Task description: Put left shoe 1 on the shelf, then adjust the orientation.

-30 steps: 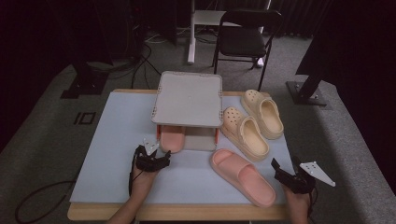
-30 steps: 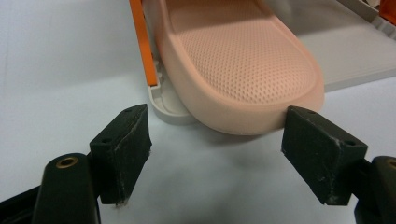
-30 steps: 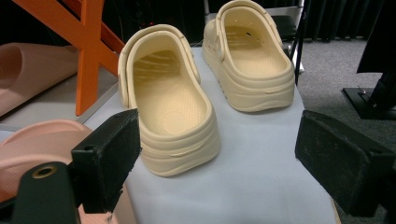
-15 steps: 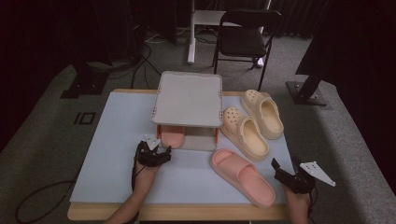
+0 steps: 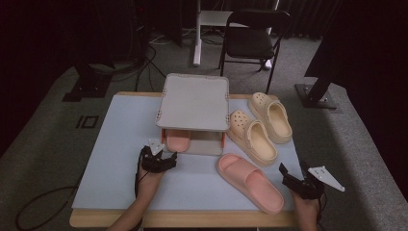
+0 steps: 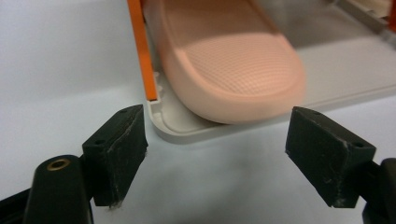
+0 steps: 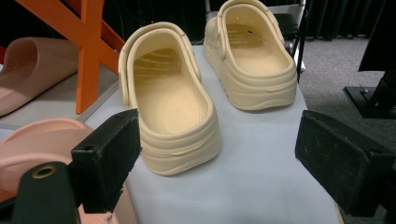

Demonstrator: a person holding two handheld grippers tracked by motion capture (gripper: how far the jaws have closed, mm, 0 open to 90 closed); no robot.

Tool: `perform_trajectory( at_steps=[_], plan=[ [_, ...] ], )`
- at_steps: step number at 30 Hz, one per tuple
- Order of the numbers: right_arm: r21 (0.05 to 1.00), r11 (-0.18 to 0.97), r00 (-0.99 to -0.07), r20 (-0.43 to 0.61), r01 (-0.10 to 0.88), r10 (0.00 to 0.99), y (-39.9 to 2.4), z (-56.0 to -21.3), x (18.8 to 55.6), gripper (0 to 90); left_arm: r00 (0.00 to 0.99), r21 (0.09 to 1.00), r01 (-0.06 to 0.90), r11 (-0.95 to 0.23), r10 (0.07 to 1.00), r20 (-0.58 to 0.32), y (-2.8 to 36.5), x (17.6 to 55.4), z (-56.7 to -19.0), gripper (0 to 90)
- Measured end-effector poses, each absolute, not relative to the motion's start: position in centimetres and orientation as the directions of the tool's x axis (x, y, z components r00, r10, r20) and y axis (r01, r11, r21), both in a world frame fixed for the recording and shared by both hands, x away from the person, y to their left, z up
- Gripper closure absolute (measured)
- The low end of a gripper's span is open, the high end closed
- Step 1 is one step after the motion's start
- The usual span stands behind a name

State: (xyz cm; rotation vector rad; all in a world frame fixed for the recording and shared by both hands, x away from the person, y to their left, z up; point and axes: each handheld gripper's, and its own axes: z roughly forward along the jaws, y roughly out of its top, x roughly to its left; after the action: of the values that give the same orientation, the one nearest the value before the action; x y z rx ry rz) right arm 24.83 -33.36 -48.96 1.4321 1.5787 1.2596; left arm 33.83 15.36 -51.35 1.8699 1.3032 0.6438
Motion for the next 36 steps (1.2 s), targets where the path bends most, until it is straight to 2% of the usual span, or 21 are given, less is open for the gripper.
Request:
perform_trajectory(
  at_steps=[3,5,13,17,22,29,36],
  plan=[
    [0.937,-0.059,-0.189,0.131,0.346,0.973,-33.3,-48.9,24.8,13.7,0.374,0.811,0.551,-0.197,0.927,-0.029,15.5,33.2,-50.8,17.3],
    [0.938,-0.053,-0.193,0.126,0.343,0.973,-33.2,-48.9,24.8,13.7,0.383,0.818,0.53,-0.222,0.924,0.002,15.5,32.5,-50.4,14.4],
    [0.937,-0.05,-0.205,0.127,0.346,0.971,-33.0,-48.8,24.9,13.7,0.427,0.845,0.495,-0.203,0.904,-0.033,17.0,30.8,-49.6,9.2],
    [0.936,-0.045,-0.216,0.126,0.348,0.968,-32.9,-48.8,25.0,13.7,0.428,0.845,0.49,-0.215,0.904,-0.019,18.0,29.8,-49.7,9.0],
    [0.932,-0.03,-0.25,0.127,0.361,0.96,-32.8,-48.6,25.4,13.7,0.427,0.85,0.49,-0.192,0.903,-0.042,19.9,29.2,-49.8,8.5],
    [0.923,-0.003,-0.33,0.141,0.385,0.933,-32.0,-48.0,27.1,13.8,0.423,0.854,0.485,-0.188,0.905,-0.041,21.5,28.5,-49.8,8.5],
    [0.911,0.011,-0.368,0.155,0.412,0.917,-31.8,-47.7,29.2,14.4,0.42,0.862,0.476,-0.177,0.906,-0.046,22.6,27.8,-50.0,8.5]
  ],
)
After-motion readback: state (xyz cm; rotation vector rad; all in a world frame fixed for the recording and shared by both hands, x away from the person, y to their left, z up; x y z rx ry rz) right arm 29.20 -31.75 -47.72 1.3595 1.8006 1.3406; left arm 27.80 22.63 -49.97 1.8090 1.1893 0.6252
